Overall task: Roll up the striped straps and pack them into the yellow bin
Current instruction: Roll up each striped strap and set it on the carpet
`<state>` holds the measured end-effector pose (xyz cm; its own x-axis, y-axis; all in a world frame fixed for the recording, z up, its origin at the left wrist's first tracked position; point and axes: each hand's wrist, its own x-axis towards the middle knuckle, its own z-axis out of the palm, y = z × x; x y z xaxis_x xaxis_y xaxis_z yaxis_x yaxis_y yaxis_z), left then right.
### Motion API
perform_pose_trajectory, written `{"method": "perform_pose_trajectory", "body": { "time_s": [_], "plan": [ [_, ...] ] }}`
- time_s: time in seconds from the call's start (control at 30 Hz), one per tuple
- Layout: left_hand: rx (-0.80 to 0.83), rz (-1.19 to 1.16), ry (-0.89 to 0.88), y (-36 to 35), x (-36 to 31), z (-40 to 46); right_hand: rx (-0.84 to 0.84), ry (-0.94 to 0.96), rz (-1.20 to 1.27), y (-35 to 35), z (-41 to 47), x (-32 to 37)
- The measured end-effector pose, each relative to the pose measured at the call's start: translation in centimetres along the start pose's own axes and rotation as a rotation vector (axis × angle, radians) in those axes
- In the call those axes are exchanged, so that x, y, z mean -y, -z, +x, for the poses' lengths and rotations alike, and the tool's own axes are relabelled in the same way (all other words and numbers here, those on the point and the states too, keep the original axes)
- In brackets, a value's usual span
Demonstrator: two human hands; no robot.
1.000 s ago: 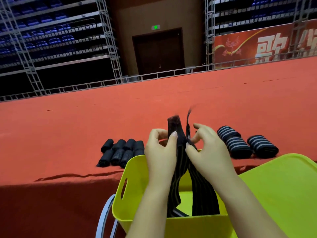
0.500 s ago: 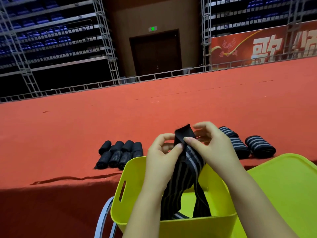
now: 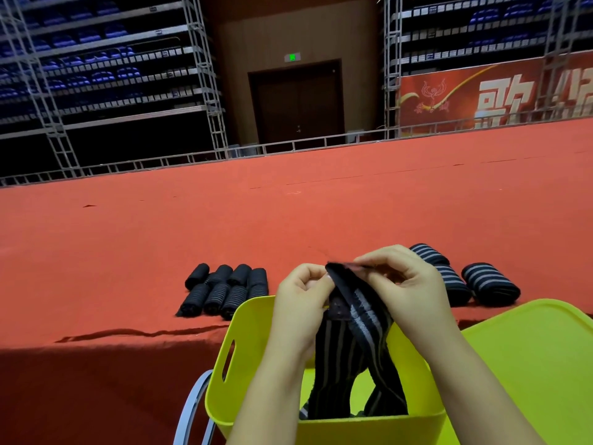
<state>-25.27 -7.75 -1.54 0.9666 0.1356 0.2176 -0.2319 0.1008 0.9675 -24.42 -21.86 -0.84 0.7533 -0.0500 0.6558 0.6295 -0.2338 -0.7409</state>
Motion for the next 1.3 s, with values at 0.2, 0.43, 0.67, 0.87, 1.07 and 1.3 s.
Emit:
{"method": "perform_pose_trajectory", "body": {
  "time_s": [0.2,0.43,0.67,0.87,1.07,1.3],
  "plan": [
    [0.010,-0.073,0.086,-0.1,0.0,0.2,-0.022,0.158,0.003,0.2,-0.5,-0.1],
    [0.065,-0.115,0.176,-0.4,0.1,0.5,0.001,0.194,0.062,0.6,-0.7,-1.0],
    [0.136,-0.155,0.272,-0.4,0.3,1.5,-0.023,0.183,0.115,0.6,-0.8,-1.6],
    [-0.160,-0.108,0.275,1.3,1.2,2.9,-0.152,0.044,0.549,2.1,-0.1,0.7],
    [-0.214,-0.063,0.034,0.3,-0.8,3.3,-0.084,-0.196,0.502,1.0,1.7,1.2],
    [-0.120,-0.179,-0.075,-0.8,-2.7,1.3,-0.002,-0.285,0.492,-1.7,2.7,2.7]
  ]
}}
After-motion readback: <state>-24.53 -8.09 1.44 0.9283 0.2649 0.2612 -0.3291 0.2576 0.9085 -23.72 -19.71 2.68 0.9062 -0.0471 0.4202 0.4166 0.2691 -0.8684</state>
